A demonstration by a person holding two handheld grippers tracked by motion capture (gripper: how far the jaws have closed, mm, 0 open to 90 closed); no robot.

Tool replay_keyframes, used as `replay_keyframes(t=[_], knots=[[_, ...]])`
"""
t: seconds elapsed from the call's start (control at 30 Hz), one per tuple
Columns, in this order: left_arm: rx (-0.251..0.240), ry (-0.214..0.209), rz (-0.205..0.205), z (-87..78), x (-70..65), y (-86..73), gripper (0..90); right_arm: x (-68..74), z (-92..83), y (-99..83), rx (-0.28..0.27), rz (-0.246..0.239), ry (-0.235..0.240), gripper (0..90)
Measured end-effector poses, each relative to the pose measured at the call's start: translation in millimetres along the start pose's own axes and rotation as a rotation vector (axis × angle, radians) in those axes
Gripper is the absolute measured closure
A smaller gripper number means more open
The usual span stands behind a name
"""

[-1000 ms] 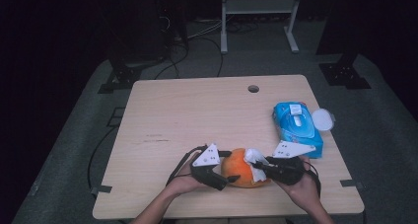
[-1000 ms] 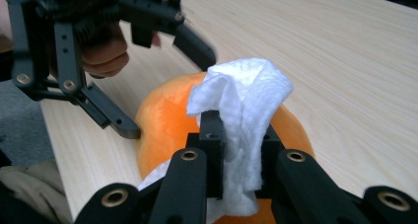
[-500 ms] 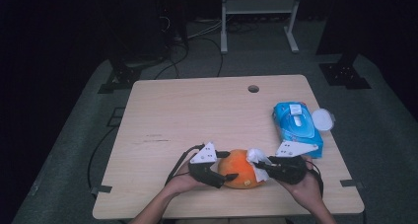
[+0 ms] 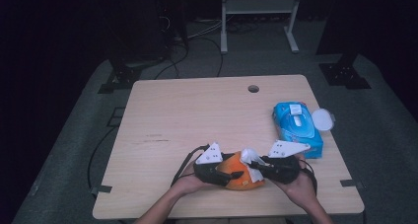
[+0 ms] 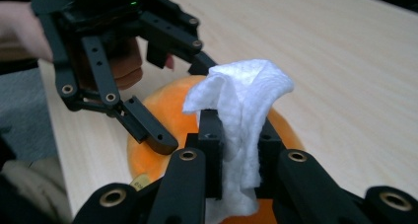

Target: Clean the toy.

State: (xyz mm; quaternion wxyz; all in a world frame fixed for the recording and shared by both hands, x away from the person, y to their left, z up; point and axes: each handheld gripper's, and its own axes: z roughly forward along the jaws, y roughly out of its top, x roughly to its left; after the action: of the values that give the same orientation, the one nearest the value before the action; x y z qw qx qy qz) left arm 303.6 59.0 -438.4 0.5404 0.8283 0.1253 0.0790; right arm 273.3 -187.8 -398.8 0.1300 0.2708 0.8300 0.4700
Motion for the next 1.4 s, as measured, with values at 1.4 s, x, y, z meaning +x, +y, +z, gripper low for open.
replay_keyframes(t=[1.4], knots=[[0.013,0.042,-0.016,-16.8,18.9,-16.3,30.8,-18.8,16.9,-14.5,-0.002,0.122,-0.028,78.9]])
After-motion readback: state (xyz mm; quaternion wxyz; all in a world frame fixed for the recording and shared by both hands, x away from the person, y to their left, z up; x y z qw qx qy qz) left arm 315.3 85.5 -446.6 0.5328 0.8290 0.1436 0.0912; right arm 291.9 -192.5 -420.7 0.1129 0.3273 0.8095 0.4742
